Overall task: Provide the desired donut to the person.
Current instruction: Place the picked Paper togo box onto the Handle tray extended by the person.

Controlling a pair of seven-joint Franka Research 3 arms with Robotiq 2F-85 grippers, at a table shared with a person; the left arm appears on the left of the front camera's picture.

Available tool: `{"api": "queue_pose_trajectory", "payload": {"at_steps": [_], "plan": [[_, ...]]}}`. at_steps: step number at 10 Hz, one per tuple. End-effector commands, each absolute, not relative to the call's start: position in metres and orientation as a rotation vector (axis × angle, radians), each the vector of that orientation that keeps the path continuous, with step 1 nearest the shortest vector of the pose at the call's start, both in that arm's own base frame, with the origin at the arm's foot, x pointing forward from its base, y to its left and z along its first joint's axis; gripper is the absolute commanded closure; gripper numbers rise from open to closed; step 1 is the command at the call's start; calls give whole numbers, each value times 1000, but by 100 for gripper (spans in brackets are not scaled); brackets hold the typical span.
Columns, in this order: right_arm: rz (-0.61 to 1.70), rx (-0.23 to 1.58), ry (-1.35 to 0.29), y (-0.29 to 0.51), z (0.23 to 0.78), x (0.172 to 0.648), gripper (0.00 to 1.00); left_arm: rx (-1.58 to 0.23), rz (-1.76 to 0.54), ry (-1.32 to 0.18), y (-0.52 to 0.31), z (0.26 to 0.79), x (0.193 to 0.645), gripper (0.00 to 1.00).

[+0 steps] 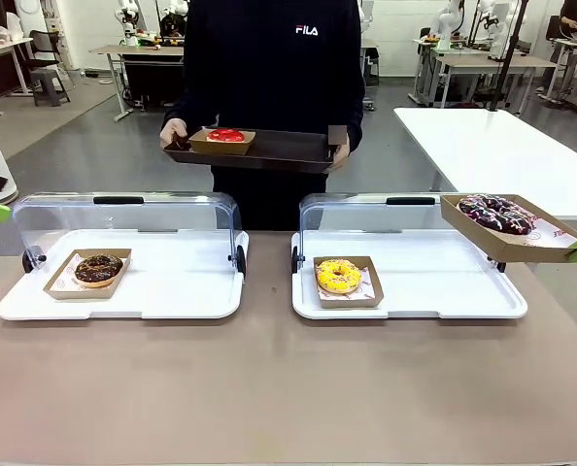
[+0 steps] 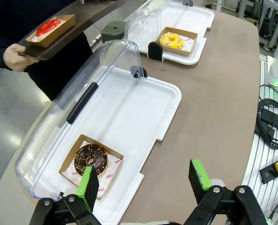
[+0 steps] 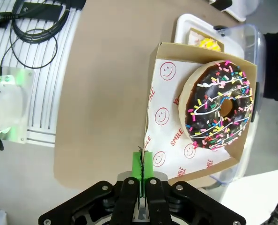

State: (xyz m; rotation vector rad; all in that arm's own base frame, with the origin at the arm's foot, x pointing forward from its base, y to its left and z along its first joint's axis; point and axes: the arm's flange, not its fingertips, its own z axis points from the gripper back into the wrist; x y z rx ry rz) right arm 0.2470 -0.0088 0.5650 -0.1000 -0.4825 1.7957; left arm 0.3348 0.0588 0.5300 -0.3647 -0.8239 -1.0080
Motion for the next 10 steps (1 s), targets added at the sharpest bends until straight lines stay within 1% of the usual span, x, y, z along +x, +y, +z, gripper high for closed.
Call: {"api": "queue_pose_trajectory", "payload": {"at_steps": [1, 10], "plan": [[1784, -121, -479, -10, 566, 249, 100, -373, -1005, -830, 60, 529, 334, 0], [1784, -121, -479, -10, 566, 249, 100, -373, -1005, -830, 60, 529, 334, 0]]}}
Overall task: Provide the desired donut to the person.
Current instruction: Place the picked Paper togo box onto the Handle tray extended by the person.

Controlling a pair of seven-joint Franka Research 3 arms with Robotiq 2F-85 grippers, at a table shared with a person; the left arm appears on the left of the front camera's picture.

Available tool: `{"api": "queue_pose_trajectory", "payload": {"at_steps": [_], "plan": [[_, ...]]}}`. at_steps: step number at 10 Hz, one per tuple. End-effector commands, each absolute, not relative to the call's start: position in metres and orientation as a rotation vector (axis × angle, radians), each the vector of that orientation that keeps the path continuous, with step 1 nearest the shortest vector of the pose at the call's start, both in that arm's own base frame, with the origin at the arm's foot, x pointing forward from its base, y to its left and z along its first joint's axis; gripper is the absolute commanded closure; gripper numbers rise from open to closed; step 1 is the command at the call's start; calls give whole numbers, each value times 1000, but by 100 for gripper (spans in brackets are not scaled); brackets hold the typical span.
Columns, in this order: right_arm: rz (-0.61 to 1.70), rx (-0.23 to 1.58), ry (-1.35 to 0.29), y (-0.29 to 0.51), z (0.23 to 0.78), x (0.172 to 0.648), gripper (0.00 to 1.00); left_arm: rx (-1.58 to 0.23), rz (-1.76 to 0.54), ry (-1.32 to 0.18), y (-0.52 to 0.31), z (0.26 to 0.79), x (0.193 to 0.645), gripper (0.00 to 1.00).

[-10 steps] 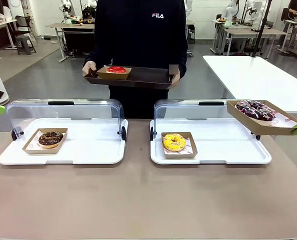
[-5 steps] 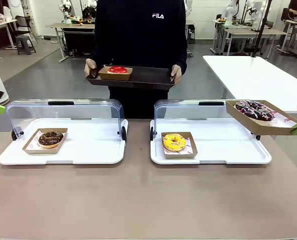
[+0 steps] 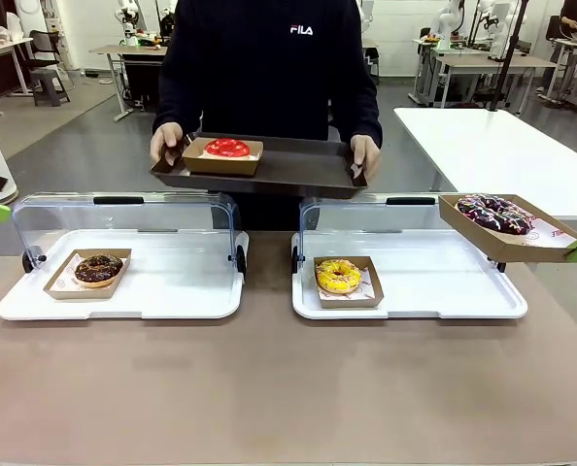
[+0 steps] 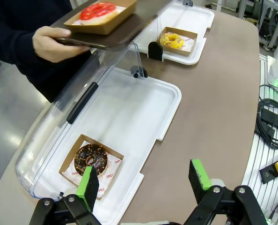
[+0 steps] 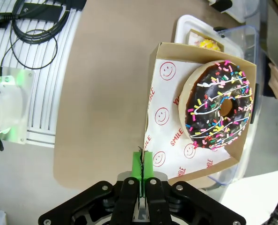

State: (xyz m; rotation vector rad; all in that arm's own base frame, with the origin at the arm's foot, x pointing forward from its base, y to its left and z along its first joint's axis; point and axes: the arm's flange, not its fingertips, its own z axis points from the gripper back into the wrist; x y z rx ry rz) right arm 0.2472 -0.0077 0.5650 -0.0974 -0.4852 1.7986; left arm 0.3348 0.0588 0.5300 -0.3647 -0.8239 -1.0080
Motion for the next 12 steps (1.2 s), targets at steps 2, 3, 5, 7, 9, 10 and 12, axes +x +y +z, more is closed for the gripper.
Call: {"api": "queue_pose_trajectory", "payload": {"at_steps": [2, 3, 5, 7, 9, 10, 12], "plan": [[1784, -121, -479, -10, 566, 249, 100, -373, -1005, -830, 60, 529, 334, 0], [1784, -121, -479, -10, 566, 249, 100, -373, -1005, -830, 60, 529, 334, 0], [1784, -121, -479, -10, 566, 249, 100, -373, -1005, -830, 60, 529, 334, 0], [1784, -121, -479, -10, 566, 249, 100, -373, -1005, -830, 60, 529, 334, 0], [1784, -121, -479, -10, 566, 249, 100, -373, -1005, -830, 60, 529, 334, 0], [1784, -121, -479, -10, 566, 249, 100, -373, -1005, -830, 60, 529, 334, 0], [1784, -121, -479, -10, 566, 249, 100, -373, -1005, -830, 60, 529, 334, 0]]}}
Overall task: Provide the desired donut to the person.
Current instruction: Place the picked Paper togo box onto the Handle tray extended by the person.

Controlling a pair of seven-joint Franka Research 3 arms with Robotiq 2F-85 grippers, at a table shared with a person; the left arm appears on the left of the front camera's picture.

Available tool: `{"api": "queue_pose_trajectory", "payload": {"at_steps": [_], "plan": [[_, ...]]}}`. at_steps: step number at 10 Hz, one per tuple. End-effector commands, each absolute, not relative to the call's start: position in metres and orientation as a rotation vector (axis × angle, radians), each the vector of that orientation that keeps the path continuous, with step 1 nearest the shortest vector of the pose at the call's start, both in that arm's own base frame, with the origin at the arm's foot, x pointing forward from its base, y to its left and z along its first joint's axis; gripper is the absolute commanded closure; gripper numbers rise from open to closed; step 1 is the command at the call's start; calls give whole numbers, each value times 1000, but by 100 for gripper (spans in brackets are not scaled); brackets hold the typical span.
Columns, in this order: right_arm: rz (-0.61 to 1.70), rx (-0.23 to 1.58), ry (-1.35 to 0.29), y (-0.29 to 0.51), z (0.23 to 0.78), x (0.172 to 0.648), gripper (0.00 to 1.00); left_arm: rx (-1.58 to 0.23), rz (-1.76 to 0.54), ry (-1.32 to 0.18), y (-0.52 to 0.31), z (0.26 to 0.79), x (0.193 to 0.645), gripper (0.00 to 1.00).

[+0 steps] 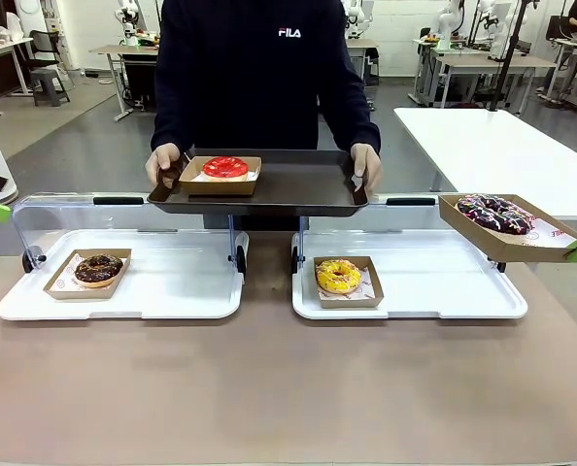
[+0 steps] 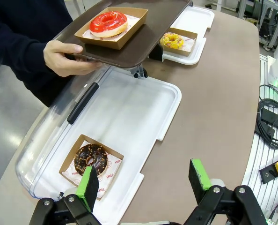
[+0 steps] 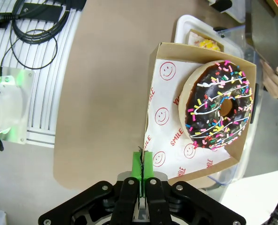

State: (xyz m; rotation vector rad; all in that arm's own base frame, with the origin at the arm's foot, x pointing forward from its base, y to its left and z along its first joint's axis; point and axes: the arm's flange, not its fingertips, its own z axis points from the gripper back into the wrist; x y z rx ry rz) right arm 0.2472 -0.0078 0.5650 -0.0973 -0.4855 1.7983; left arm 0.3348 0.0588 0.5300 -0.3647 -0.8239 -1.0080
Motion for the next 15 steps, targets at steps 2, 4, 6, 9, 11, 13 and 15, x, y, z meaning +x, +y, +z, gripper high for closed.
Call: {"api": "queue_pose_trajectory", "payload": {"at_steps": [2, 4, 6, 9, 11, 13, 15], "plan": [[1798, -97, -485, -8, 565, 247, 99, -373, -1005, -830, 60, 529, 334, 0], [1819, -124, -371, 62, 604, 273, 99, -373, -1005, -830, 60, 529, 334, 0], [1767, -133, -350, 139, 622, 309, 99, -373, -1005, -830, 60, 529, 334, 0], [1594, -301, -410, 247, 597, 368, 99, -373, -1005, -830, 60, 529, 334, 0], [1594, -308, -408, 280, 569, 411, 99, -373, -1005, -830, 60, 529, 334, 0], [1604, -294, -406, 277, 570, 442, 99, -373, -1005, -830, 60, 529, 334, 0], [1578, -294, -411, 289, 571, 460, 99, -373, -1005, -830, 60, 529, 334, 0]]}}
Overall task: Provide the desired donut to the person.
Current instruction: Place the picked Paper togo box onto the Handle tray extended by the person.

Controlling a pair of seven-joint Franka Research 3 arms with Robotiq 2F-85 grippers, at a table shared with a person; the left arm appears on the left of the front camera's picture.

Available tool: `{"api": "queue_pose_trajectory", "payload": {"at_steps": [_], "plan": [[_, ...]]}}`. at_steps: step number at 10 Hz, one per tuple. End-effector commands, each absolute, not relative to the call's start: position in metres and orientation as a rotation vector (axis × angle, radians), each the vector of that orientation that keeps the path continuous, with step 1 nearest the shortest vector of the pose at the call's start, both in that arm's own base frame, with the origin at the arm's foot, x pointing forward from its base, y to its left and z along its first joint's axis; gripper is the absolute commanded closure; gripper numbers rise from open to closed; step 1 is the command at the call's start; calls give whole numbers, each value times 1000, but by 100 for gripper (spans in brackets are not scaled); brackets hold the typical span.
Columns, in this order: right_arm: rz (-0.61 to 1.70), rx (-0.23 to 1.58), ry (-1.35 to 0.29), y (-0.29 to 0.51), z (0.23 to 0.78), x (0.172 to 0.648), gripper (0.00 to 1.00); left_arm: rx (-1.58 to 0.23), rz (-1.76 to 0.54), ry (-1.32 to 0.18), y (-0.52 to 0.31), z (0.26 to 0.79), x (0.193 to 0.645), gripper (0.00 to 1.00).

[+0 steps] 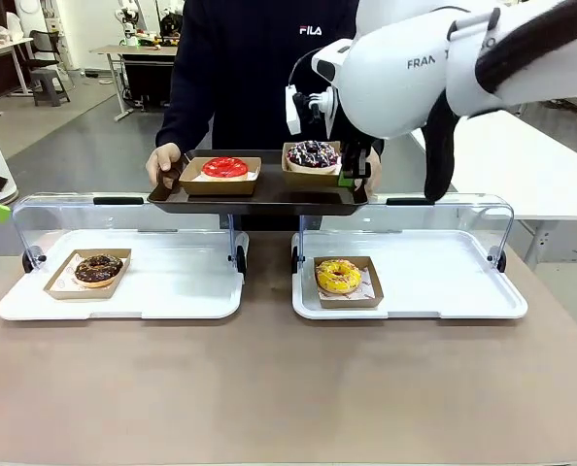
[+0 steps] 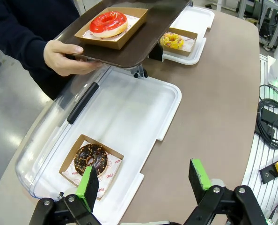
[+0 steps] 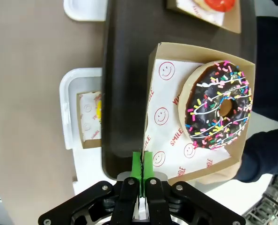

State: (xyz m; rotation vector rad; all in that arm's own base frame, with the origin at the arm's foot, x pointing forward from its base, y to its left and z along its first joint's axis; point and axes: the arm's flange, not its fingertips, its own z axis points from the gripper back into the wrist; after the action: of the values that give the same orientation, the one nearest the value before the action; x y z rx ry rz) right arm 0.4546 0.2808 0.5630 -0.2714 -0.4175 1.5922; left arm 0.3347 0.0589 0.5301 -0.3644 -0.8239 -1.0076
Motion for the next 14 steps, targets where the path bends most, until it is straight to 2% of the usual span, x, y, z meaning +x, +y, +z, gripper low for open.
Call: {"api": "queue_pose_trajectory", "payload": {"at_steps": [1, 4, 8, 9, 10, 11, 13, 14], "plan": [[1597, -265, -387, 292, 570, 470, 99, -373, -1005, -830, 60, 529, 334, 0], [1587, -229, -363, 297, 559, 493, 99, -373, -1005, -830, 60, 529, 334, 0], [1644, -189, -373, 295, 539, 500, 99, -373, -1005, -830, 60, 529, 334, 0], [1632, -190, -398, 294, 539, 500, 39, -373, -1005, -830, 60, 529, 334, 0], [1638, -183, -402, 294, 543, 496, 39, -373, -1005, -830, 60, 529, 334, 0], [1641, -183, -403, 293, 547, 493, 0, -373, -1005, -830, 60, 529, 334, 0], [1647, -177, -389, 290, 552, 490, 0, -373, -1005, -830, 60, 529, 334, 0], [1658, -160, -386, 290, 553, 486, 15, -373, -1005, -830, 60, 529, 334, 0]]}}
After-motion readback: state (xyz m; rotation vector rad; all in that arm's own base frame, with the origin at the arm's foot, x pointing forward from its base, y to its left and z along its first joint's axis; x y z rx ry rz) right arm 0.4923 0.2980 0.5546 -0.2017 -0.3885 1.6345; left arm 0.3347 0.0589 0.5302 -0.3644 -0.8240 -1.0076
